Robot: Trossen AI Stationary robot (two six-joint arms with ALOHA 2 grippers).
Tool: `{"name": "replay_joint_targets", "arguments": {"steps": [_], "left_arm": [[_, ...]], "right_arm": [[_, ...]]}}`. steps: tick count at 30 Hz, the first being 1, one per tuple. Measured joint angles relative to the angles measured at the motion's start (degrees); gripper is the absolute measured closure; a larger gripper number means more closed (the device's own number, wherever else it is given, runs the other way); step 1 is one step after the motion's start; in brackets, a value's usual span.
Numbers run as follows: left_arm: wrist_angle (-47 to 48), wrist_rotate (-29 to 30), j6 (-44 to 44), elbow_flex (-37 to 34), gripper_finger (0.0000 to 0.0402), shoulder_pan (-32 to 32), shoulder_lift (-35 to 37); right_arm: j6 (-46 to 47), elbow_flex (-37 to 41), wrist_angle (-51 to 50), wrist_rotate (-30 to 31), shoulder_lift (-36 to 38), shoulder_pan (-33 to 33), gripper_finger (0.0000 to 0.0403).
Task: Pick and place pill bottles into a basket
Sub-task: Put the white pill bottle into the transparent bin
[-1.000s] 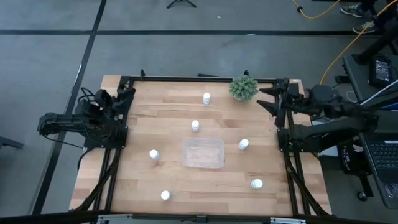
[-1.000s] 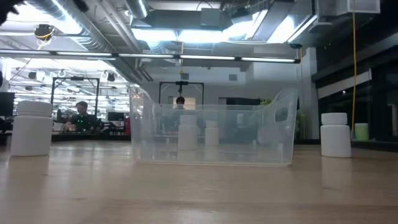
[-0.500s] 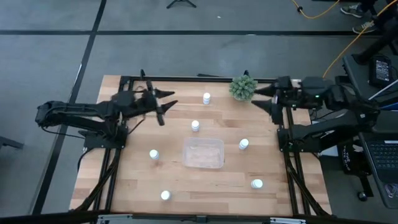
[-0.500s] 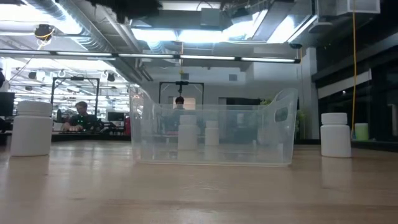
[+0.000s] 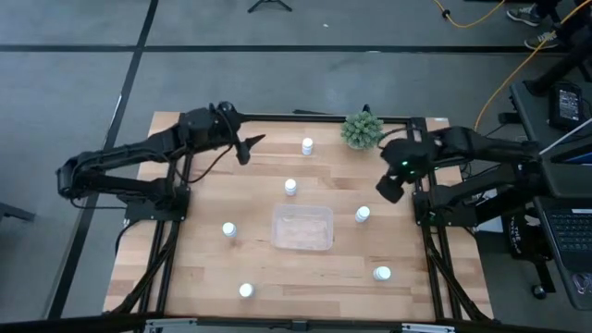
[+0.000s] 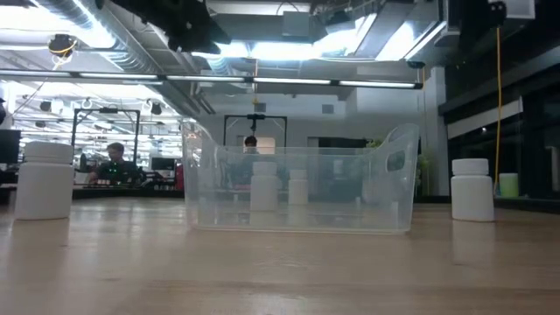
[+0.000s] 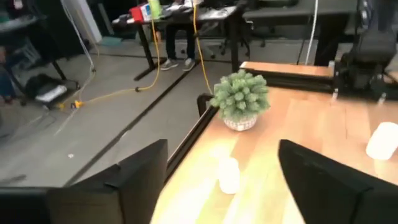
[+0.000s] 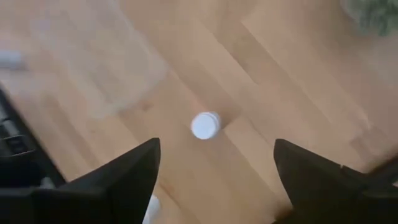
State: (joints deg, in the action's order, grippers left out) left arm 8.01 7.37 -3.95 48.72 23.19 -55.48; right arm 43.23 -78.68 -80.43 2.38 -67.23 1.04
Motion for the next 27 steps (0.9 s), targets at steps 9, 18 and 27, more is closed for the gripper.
{"name": "replay_joint_targets", "arguments": {"steps": [9, 18, 27], "left_arm": [[-0.02, -2.63, 0.31, 0.03, 0.0033, 2.04, 0.04], [-0.02, -3.31, 0.19, 0.03, 0.0032, 2.04, 0.04], [-0.02, -4.53, 0.20, 0.03, 0.0032, 2.04, 0.04]], "right_arm": [[3.62, 8.74, 3.71, -0.59, -7.84, 1.12, 0.0091], [10.42, 18.21, 17.40, -5.08, -9.73, 3.72, 0.0091], [13.30, 19.13, 17.08, -3.86, -9.68, 3.91, 0.0091]]}}
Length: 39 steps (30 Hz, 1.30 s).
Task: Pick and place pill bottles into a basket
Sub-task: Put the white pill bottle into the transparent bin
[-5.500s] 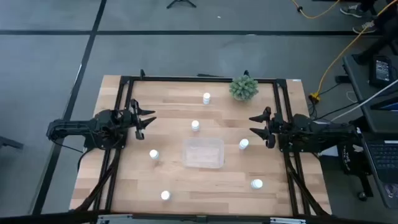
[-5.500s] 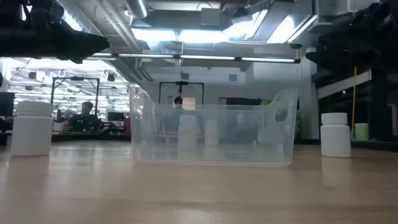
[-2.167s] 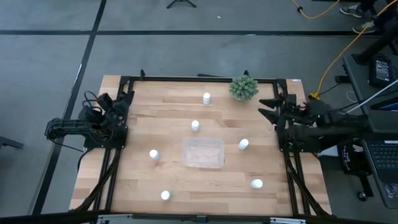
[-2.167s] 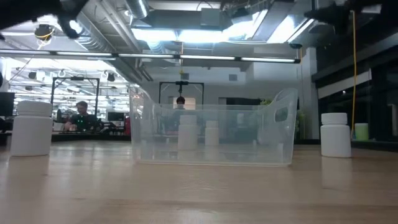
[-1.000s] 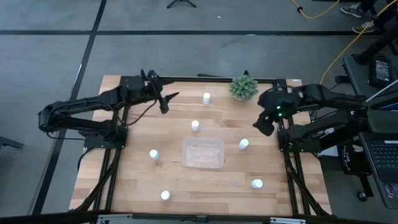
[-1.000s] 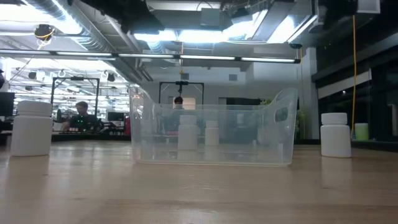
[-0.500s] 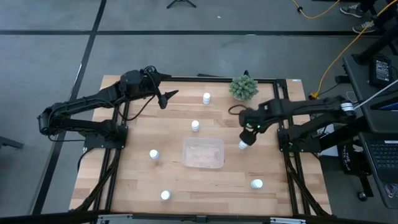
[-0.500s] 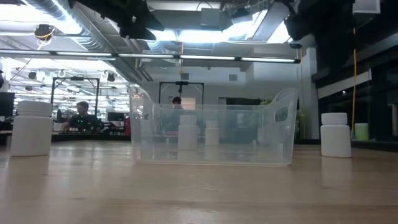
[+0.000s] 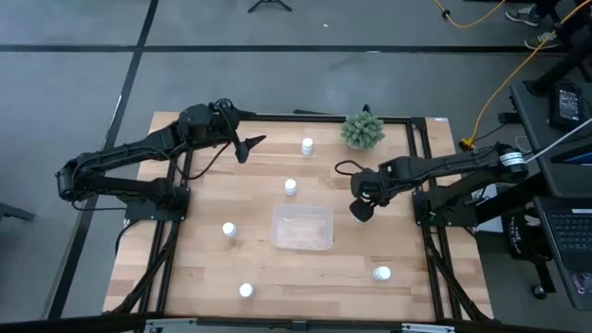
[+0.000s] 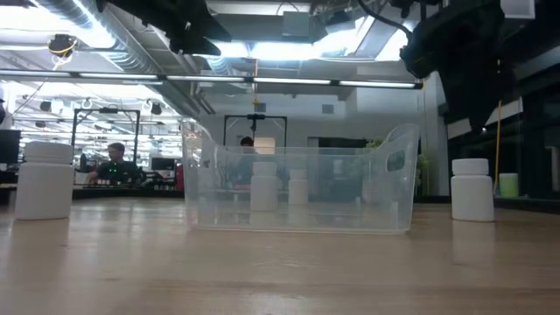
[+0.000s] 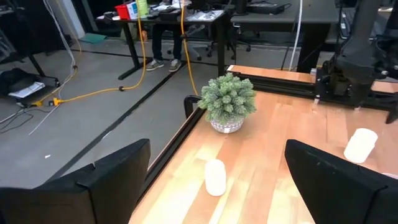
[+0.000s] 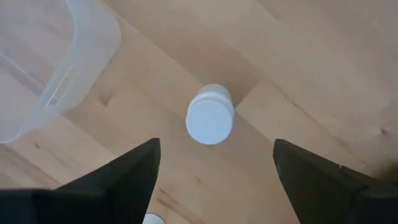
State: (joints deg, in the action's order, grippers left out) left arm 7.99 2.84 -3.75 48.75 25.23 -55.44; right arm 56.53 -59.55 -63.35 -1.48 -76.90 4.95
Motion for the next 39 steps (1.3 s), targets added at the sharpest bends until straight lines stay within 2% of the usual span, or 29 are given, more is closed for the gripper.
{"name": "replay_joint_targets", "arguments": {"steps": [8, 15, 36, 39], "left_arm": [[0.00, -0.40, 0.09, 0.00, 0.0032, 0.00, 0.00], [-0.02, -0.92, 0.90, 0.00, 0.0033, 0.00, 0.00], [-0.04, -1.43, 1.07, 0.00, 0.0033, -0.03, 0.00], [-0.04, -1.45, 1.06, 0.00, 0.0034, -0.07, 0.00]], "right_arm": [[-0.01, 0.00, 0.00, 2.56, -2.16, 0.00, 0.0091], [-1.26, 0.00, 1.49, 2.41, -6.96, 1.25, 0.0091], [-4.32, 0.00, 2.86, 3.85, -14.25, 3.56, 0.0091], [-4.35, 0.00, 2.92, 3.70, -14.64, 3.56, 0.0102]]}}
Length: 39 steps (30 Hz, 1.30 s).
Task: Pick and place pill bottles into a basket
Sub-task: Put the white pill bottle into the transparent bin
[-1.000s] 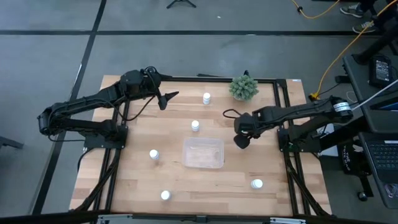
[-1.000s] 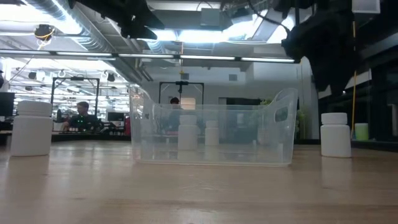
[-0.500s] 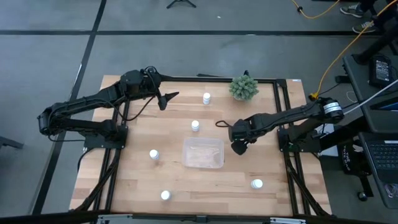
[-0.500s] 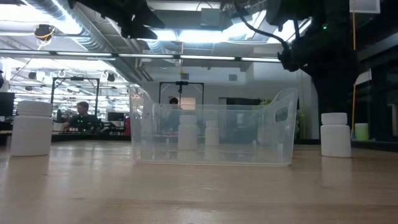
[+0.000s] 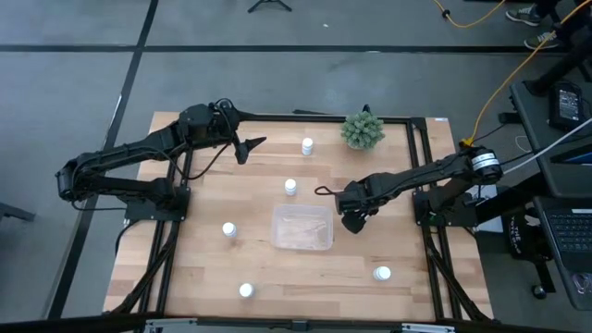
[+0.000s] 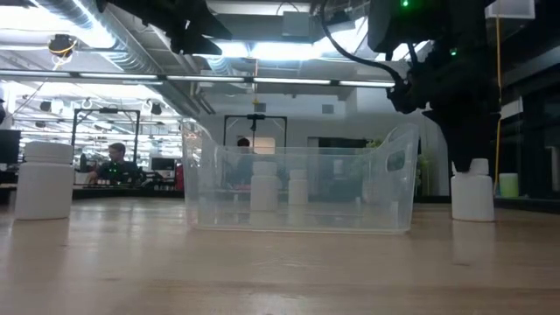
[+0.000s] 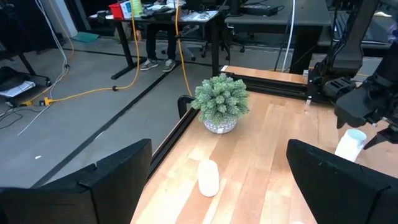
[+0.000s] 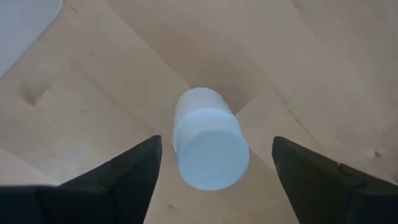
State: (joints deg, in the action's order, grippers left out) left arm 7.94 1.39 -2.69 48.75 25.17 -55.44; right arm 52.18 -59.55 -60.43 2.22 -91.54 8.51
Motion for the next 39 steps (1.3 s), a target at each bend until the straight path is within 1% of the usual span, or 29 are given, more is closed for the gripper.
{"name": "replay_joint_targets", "arguments": {"steps": [5, 10, 14, 23, 29, 32, 35, 39], "left_arm": [[0.01, 0.00, -0.01, 0.00, 0.0032, 0.00, 0.00], [0.00, 0.00, -0.01, 0.00, 0.0033, 0.00, 0.00], [0.02, 0.00, -0.01, 0.00, 0.0032, 0.00, 0.00], [0.02, 0.00, -0.01, 0.00, 0.0033, 0.00, 0.00], [0.02, 0.00, -0.01, 0.00, 0.0032, 0.00, 0.00], [0.03, 0.01, -0.01, 0.00, 0.0032, 0.00, 0.00], [0.02, -0.40, -0.01, 0.00, 0.0032, 0.00, 0.00], [0.01, -3.42, 0.35, 0.00, 0.0032, 0.00, -0.09]], "right_arm": [[-0.26, 0.00, 0.03, -0.51, -0.05, 0.00, 0.0145], [-0.30, 0.00, 0.03, -2.12, -0.05, 0.00, 0.0204], [-0.84, 0.00, 0.06, -2.30, 0.04, 0.00, 0.0250], [-1.63, -0.40, 0.84, -2.36, 0.14, 0.00, 0.0253], [-1.88, -3.64, -0.26, -1.62, 2.37, 0.00, 0.0253], [-2.00, -6.89, -3.02, 0.65, 4.02, 0.00, 0.0253], [-4.42, -11.44, -6.38, 2.40, 4.83, 0.00, 0.0253], [-8.53, -18.86, -8.50, 3.33, 4.96, -0.01, 0.0253]]}}
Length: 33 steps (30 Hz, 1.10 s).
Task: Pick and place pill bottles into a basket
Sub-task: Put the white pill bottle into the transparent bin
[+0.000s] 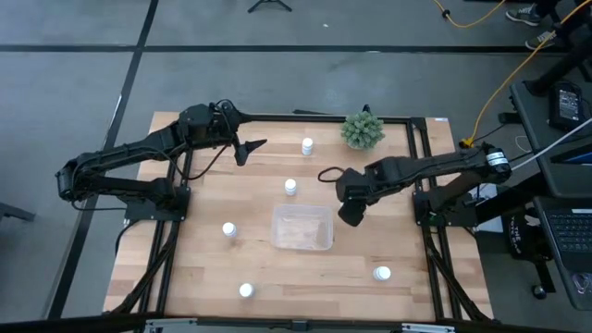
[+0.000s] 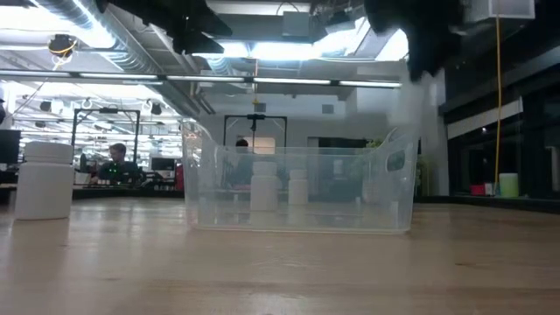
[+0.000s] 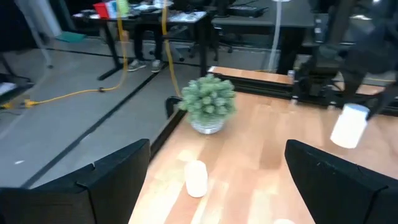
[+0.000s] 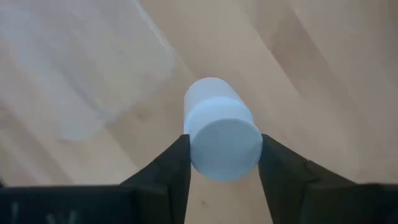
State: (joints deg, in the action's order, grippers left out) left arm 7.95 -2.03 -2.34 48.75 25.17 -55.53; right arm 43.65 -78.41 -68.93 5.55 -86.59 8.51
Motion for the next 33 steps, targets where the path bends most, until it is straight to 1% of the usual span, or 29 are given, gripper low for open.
{"name": "replay_joint_targets", "arguments": {"steps": [4, 7, 13, 17, 22, 27, 33], "left_arm": [[0.03, -0.30, 0.14, -0.02, 0.0032, 0.00, -0.80], [-0.01, -0.08, 0.12, -0.02, 0.0032, 0.00, -1.26], [0.86, 0.13, -0.89, -0.04, 0.0032, 0.00, -2.07], [2.83, 1.81, -3.35, -0.04, 0.0032, 0.00, -2.18], [4.06, 4.13, -6.23, -0.04, 0.0032, 0.00, -2.07], [4.32, 4.01, -7.64, -0.04, 0.0032, 0.00, -2.07], [4.32, 3.98, -7.68, -0.04, 0.0032, 0.00, -2.07]], "right_arm": [[-2.28, -6.16, -0.25, 0.47, -0.48, -0.04, 0.0253], [-3.70, -9.73, -0.94, 0.47, -2.46, -0.04, 0.0253], [-5.32, -16.27, -2.80, -0.36, -10.23, 0.88, 0.0253], [-6.33, -20.32, -5.03, -0.71, -15.69, 2.52, 0.0253], [-5.65, -22.06, -4.50, -0.79, -21.05, 3.79, 0.0253], [-4.30, -22.02, -3.12, -2.78, -25.01, 4.79, 0.0253], [-3.36, -21.99, -0.89, -2.98, -27.55, 5.25, 0.0251]]}}
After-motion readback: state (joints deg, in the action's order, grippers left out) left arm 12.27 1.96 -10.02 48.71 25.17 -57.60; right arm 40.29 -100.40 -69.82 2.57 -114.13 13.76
